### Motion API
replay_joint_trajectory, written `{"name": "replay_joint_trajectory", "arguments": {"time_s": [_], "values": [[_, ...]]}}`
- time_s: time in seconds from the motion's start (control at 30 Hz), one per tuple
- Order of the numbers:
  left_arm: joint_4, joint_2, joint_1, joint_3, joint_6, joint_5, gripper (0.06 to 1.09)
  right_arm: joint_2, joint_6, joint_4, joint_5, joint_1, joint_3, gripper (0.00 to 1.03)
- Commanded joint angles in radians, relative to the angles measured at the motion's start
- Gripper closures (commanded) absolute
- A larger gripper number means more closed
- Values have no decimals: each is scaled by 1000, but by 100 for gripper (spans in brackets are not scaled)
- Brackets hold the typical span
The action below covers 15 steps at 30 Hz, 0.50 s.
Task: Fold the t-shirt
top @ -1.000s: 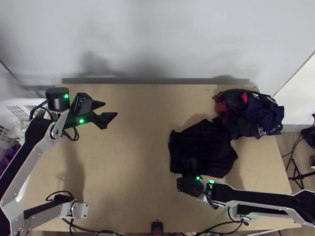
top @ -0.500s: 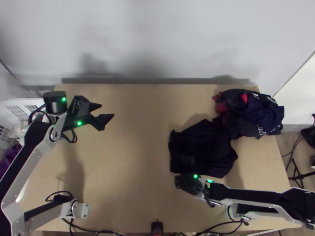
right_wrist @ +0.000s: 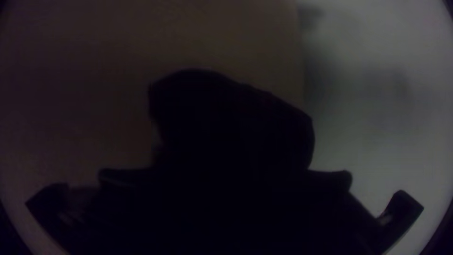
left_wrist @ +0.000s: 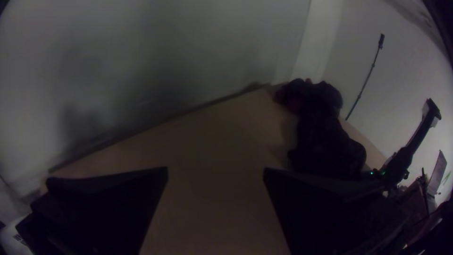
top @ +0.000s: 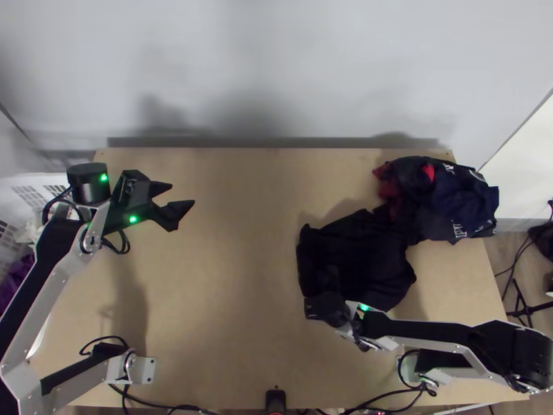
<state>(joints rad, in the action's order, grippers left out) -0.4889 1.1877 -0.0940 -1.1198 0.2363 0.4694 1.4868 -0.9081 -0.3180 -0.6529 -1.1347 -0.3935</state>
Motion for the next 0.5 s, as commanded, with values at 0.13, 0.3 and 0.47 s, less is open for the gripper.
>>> {"name": "replay_joint_trajectory", "arguments": {"time_s": [0.13, 0.3, 0.47], "values": [[-43, -19, -26, 21, -15, 5, 10, -214, -6, 48, 33, 102, -70, 100], [-63, -16, -44, 21, -15, 8, 10, -370, 95, 332, 88, 168, -246, 100], [-73, 9, -58, 17, -38, 8, 10, -398, 104, 413, 139, 293, -387, 100]]}}
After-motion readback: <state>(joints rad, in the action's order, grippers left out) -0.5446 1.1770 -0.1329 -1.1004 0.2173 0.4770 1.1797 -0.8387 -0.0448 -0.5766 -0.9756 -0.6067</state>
